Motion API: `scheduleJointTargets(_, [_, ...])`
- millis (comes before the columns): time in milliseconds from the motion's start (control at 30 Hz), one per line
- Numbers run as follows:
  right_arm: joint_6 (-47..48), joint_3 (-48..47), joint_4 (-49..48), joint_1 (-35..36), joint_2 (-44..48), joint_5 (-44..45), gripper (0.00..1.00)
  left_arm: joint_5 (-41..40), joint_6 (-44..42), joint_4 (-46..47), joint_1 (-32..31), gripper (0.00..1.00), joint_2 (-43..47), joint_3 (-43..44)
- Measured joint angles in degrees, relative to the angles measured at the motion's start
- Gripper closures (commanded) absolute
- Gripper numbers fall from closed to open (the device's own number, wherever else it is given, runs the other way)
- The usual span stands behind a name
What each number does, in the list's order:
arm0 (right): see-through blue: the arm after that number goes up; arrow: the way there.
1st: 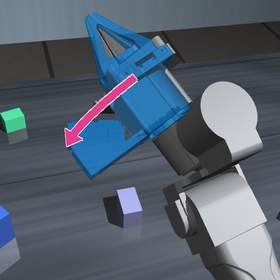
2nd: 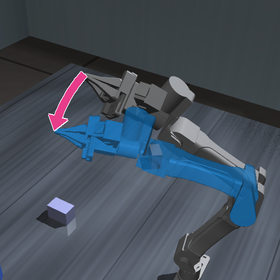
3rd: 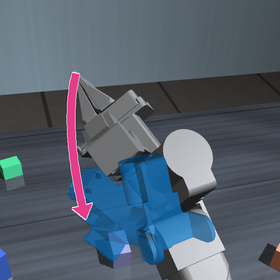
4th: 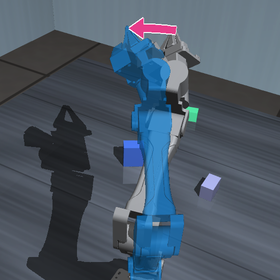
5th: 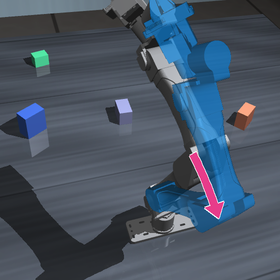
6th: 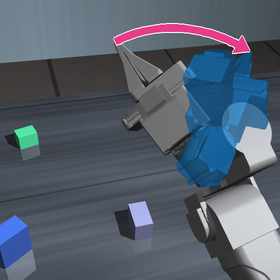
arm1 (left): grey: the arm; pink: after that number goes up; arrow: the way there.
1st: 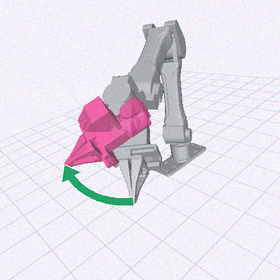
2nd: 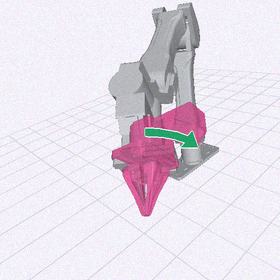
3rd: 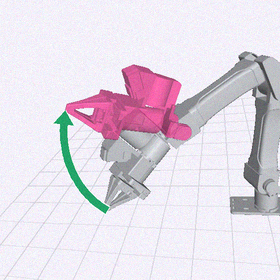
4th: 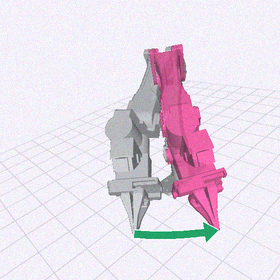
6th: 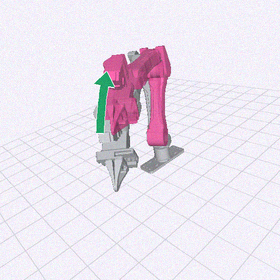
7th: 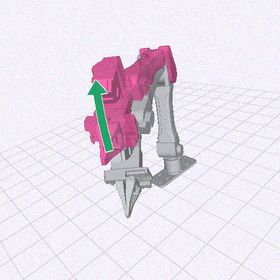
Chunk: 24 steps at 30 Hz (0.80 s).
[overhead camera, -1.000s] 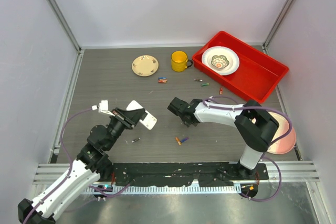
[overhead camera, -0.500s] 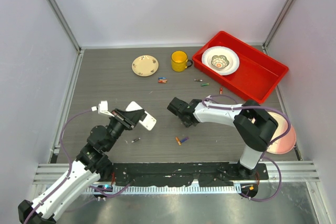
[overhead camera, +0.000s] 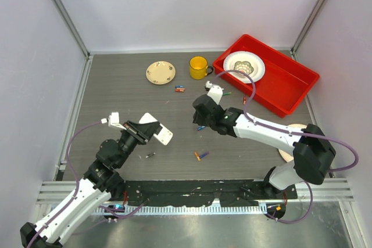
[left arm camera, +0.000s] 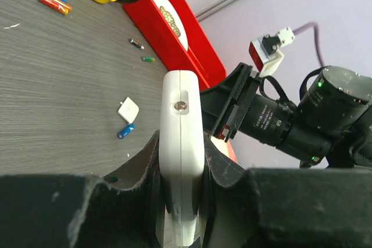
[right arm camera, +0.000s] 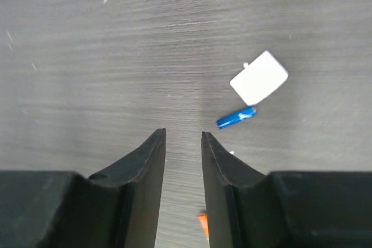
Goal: Load the batteries into the remote control
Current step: Adjust the battery at the center of the board.
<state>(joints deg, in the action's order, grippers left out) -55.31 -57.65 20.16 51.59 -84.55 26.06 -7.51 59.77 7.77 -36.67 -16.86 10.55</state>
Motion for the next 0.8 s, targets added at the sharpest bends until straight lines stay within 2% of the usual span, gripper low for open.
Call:
scheduleJointTargets(167, [29.7, -4.2, 3.0, -2.3, -3.3, -7.6, 0.65, 0.0, -0.2, -0.8, 0.0, 1.0, 0.1, 0.0])
scheduleJointTargets(300, [42.9, -6.0, 6.6, -2.6, -7.4, -9.8, 0.58, 0.0, -0.2, -1.5, 0.0, 1.0, 0.2, 0.0])
scheduleJointTargets(533, [52.3, -6.3, 8.6, -2.6, -8.8, -13.4, 0.55, 0.1, -0.2, -2.3, 0.0, 1.0, 0.1, 0.0])
scheduleJointTargets(800, [55.2, -6.9, 8.8, -1.3, -14.4, -13.0, 0.54, 0.3, -0.4, -2.6, 0.0, 1.0, 0.1, 0.0])
